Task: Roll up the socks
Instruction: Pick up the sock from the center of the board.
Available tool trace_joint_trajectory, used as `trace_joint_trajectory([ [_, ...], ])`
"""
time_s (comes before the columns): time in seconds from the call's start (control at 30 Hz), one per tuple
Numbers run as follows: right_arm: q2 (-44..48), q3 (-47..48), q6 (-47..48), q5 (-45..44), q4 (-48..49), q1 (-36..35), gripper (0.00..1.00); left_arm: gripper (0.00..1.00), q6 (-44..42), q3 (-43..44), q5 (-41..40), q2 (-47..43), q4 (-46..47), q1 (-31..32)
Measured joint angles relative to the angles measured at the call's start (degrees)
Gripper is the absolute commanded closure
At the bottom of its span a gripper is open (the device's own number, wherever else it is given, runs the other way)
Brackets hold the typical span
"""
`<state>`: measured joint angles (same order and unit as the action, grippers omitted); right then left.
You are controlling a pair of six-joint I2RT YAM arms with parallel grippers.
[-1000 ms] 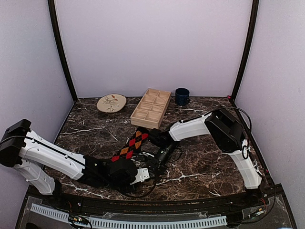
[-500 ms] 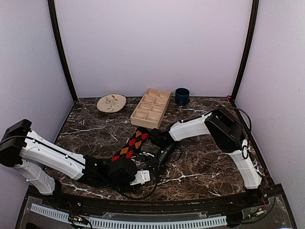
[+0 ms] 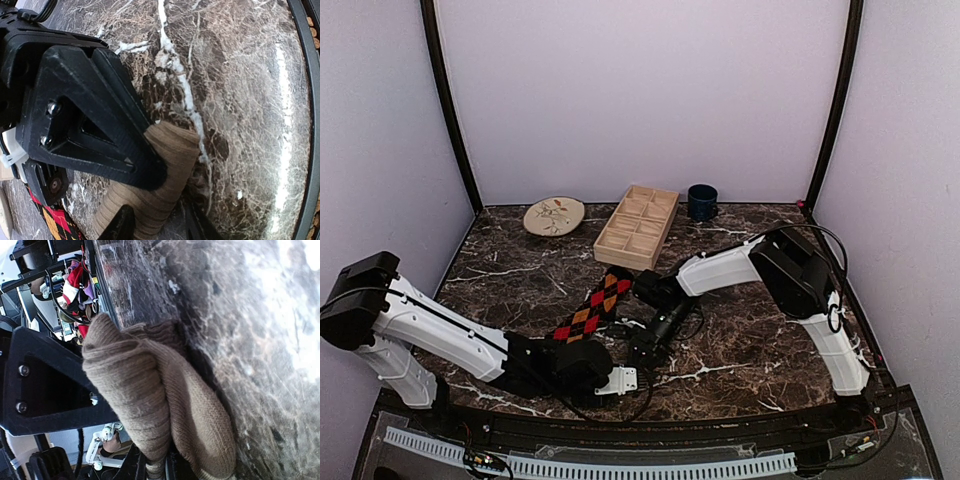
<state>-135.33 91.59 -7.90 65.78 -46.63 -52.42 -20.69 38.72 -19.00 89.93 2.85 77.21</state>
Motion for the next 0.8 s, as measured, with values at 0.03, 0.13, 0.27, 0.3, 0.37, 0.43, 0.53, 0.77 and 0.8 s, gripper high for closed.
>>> trace_joint_trajectory([
  [0.03,0.0,-0.1,0.0,0.1,0.2,0.0,0.91,0.62,-0.2,0.0,-0.2,0.4,0.3,0.1],
  [0.13,0.0,-0.3,-0.2,0.3,0.3,0.0,0.91,0.61,-0.9,0.0,-0.7,1.0,0.9,0.2],
  [0.27,0.0,-0.5,-0.2,0.6,0.4,0.1,0.91,0.61,-1.7,0.0,-2.4,2.0,2.1,0.3],
  [0.3,0.0,-0.6,-0.2,0.7,0.4,0.1,0.91,0.61,-2.0,0.0,-2.8,2.2,2.4,0.3],
  [0.37,0.0,-0.8,-0.4,0.9,0.6,0.2,0.91,0.61,-2.8,0.0,-3.6,2.7,3.1,0.4],
  [0.43,0.0,-1.0,-0.4,1.1,0.7,0.3,0.91,0.61,-3.5,0.0,-4.4,3.2,3.8,0.5],
  [0.53,0.0,-1.2,-0.5,1.4,0.8,0.4,0.91,0.61,-4.8,0.0,-5.0,3.6,4.8,0.6],
  [0.77,0.0,-1.4,-0.8,1.6,0.9,0.5,0.91,0.61,-7.4,0.0,-5.3,4.2,6.3,0.6],
  [0.8,0.0,-1.4,-0.8,1.6,0.9,0.6,0.91,0.61,-7.6,0.0,-5.3,4.2,6.4,0.6],
])
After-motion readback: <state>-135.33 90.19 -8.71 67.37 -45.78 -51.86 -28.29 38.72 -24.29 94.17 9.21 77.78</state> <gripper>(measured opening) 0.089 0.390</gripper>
